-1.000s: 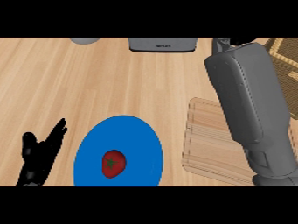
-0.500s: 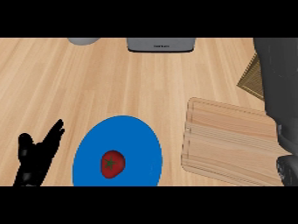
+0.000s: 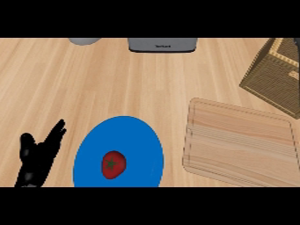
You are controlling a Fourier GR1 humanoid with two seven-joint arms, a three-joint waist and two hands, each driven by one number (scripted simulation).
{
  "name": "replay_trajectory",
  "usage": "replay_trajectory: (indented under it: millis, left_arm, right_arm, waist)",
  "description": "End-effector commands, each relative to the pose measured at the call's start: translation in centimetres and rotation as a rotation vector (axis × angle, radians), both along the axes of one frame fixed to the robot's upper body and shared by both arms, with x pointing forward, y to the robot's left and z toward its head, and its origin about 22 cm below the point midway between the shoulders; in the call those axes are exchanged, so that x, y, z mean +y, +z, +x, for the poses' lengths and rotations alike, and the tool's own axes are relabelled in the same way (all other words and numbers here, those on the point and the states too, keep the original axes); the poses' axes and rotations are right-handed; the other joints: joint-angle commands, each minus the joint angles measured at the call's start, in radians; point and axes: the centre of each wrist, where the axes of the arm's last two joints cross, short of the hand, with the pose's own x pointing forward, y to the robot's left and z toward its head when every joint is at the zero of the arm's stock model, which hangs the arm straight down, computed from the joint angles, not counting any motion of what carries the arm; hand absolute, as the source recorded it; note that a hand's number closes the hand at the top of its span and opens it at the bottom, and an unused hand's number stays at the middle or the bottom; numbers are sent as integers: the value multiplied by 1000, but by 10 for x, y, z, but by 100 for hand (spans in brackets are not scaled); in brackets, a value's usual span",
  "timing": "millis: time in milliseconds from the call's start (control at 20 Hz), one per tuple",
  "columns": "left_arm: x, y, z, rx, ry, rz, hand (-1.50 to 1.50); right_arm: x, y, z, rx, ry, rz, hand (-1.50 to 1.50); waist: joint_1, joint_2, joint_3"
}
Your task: Pick the sweet potato from the cutting board and place it in the basket
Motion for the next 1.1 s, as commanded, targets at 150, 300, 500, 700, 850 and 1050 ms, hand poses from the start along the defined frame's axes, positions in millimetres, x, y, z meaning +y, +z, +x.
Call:
replay_trajectory:
  millis: [150,300,500,700,850,1050]
  left_arm:
    - [0,-22,-18,80,16,-8,0]
    - [3,-15,-9,94,1,4,0]
    - [0,-19,-15,77,2,3,0]
    - [1,-15,-7,100,11,-3,0]
    - [-11,-11,1,80,-13,-18,0]
    - [2,-22,-13,88,10,-4,0]
  right_arm:
    - [-53,-24,6,-28,-12,56,150]
    - [-59,-51,9,-65,-24,119,150]
    - [-78,-66,5,-123,-13,215,150]
    - [-78,-102,2,-131,17,209,150]
    - [-97,-107,4,-127,-8,205,150]
    - [-134,-117,-8,-16,-209,137,150]
  waist:
    - [4,8,-9]
    - [6,10,-8]
    - [3,8,-9]
    - [-3,6,-9]
    - [5,10,-9]
    - [-1,10,-11]
